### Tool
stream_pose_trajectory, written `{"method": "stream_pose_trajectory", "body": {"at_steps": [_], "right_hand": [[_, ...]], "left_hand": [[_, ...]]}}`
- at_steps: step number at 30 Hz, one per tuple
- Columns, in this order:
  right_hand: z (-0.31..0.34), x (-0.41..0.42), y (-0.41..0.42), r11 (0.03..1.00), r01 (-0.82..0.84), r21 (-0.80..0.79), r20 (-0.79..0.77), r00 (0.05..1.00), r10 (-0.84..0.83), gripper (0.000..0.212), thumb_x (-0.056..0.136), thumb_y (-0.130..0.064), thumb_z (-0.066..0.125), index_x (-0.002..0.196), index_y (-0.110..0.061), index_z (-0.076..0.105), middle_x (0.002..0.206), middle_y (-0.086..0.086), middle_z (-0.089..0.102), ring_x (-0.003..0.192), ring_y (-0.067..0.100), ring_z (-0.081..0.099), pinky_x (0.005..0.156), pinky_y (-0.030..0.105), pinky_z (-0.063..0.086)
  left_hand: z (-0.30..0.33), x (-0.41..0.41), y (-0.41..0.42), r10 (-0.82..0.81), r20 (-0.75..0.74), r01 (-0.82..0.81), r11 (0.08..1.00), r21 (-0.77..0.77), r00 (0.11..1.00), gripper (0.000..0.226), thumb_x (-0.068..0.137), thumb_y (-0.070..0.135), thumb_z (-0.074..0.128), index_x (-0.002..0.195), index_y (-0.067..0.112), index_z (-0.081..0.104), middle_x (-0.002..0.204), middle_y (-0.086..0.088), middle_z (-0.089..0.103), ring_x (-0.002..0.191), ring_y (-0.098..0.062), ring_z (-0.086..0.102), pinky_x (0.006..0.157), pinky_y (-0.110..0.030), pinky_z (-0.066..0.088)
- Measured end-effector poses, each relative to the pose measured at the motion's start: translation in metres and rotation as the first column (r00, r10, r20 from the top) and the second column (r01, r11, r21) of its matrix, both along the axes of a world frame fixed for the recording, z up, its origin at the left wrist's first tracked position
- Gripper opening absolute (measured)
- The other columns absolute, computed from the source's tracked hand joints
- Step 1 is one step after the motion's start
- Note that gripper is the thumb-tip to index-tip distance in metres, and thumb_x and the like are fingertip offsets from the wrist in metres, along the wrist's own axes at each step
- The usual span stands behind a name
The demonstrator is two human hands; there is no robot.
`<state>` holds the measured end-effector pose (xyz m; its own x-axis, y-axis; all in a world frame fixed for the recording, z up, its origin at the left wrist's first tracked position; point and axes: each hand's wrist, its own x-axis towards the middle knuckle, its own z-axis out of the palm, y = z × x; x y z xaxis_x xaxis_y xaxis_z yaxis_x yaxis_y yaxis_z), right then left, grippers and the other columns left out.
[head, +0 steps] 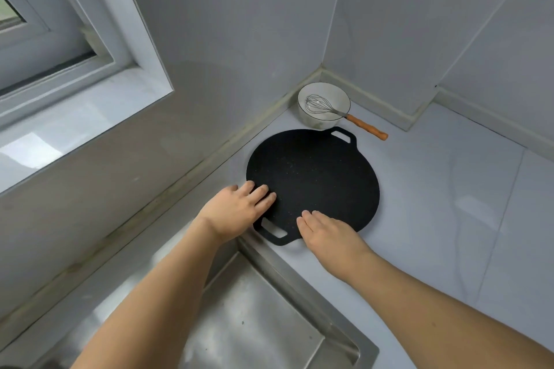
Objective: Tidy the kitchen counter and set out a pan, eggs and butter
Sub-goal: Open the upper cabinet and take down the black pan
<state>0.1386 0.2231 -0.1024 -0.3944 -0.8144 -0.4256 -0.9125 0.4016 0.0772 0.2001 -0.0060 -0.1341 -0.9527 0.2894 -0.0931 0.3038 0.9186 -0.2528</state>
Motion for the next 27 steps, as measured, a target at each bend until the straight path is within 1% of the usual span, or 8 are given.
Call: {"method": "stream_pose_trajectory", "body": {"at_steps": [3,6,10,17,20,23,25,27], "right_hand": [[-0.004,0.0,-0.006,1.0,0.004,0.023,-0.01,1.0,-0.004,0.074,0.091,0.002,0.053,0.151,-0.003,0.01,0.157,0.019,0.015,0.143,0.032,0.024,0.109,0.038,0.038],[-0.008,0.0,-0.01,1.0,0.012,0.024,-0.001,1.0,-0.012,0.073,0.092,0.002,0.052,0.151,-0.003,0.01,0.158,0.018,0.015,0.142,0.031,0.024,0.106,0.037,0.041],[-0.015,0.004,-0.013,0.999,0.037,0.018,0.01,0.999,-0.037,0.073,0.092,0.002,0.051,0.152,-0.004,0.01,0.158,0.016,0.014,0.143,0.031,0.023,0.109,0.036,0.037],[-0.022,0.008,-0.01,0.995,0.103,-0.01,0.029,0.994,-0.102,0.07,0.095,-0.001,0.047,0.153,-0.008,0.009,0.16,0.011,0.01,0.147,0.027,0.014,0.111,0.032,0.031],[-0.027,0.007,-0.011,0.993,0.113,-0.023,0.03,0.993,-0.112,0.062,0.099,-0.009,0.048,0.152,-0.01,0.016,0.158,0.008,0.019,0.145,0.025,0.021,0.107,0.031,0.037],[-0.027,0.004,-0.012,0.991,0.136,-0.014,0.067,0.989,-0.135,0.048,0.099,-0.012,0.048,0.144,-0.012,0.032,0.149,0.006,0.035,0.136,0.023,0.036,0.1,0.031,0.045],[-0.019,0.0,-0.011,0.986,0.162,-0.035,0.079,0.984,-0.159,0.036,0.101,-0.018,0.044,0.137,-0.013,0.04,0.142,0.004,0.043,0.127,0.021,0.044,0.098,0.032,0.046],[-0.007,-0.004,-0.006,0.979,0.198,-0.057,0.098,0.977,-0.191,0.038,0.104,-0.027,0.038,0.139,-0.013,0.039,0.144,0.004,0.041,0.129,0.021,0.043,0.102,0.032,0.043]], "left_hand": [[-0.005,-0.007,-0.007,-0.042,-0.006,0.042,0.999,-0.007,0.999,0.061,0.07,0.012,0.075,0.129,0.01,0.06,0.12,-0.012,0.063,0.091,-0.031,0.063,0.058,-0.034,0.054],[-0.008,-0.01,-0.012,-0.038,0.03,0.039,0.999,-0.008,0.999,0.064,0.075,0.012,0.072,0.136,0.011,0.054,0.13,-0.013,0.059,0.107,-0.033,0.061,0.067,-0.035,0.057],[-0.012,-0.008,-0.008,0.002,0.111,0.0,1.0,-0.018,0.994,0.06,0.099,0.011,0.037,0.154,0.014,0.013,0.158,-0.013,0.021,0.139,-0.035,0.03,0.1,-0.039,0.044],[-0.012,-0.01,-0.004,0.03,0.135,-0.022,0.998,-0.059,0.99,0.059,0.101,0.011,0.032,0.154,0.012,0.007,0.159,-0.014,0.015,0.14,-0.035,0.025,0.1,-0.04,0.042],[-0.009,-0.012,-0.002,0.042,0.148,-0.032,0.997,-0.069,0.988,0.058,0.102,0.013,0.03,0.154,0.012,0.007,0.159,-0.014,0.015,0.139,-0.036,0.026,0.1,-0.041,0.042],[-0.009,-0.011,0.001,0.079,0.152,-0.065,0.994,-0.091,0.985,0.058,0.101,0.014,0.032,0.154,0.011,0.008,0.158,-0.015,0.016,0.138,-0.037,0.029,0.104,-0.042,0.038],[-0.008,-0.01,0.006,0.113,0.171,-0.096,0.99,-0.107,0.979,0.058,0.102,0.015,0.032,0.154,0.011,0.007,0.158,-0.015,0.017,0.138,-0.038,0.028,0.109,-0.043,0.032],[-0.002,-0.009,0.015,0.131,0.194,-0.114,0.989,-0.094,0.972,0.058,0.101,0.016,0.032,0.154,0.011,0.009,0.157,-0.016,0.019,0.139,-0.038,0.027,0.113,-0.043,0.028]]}}
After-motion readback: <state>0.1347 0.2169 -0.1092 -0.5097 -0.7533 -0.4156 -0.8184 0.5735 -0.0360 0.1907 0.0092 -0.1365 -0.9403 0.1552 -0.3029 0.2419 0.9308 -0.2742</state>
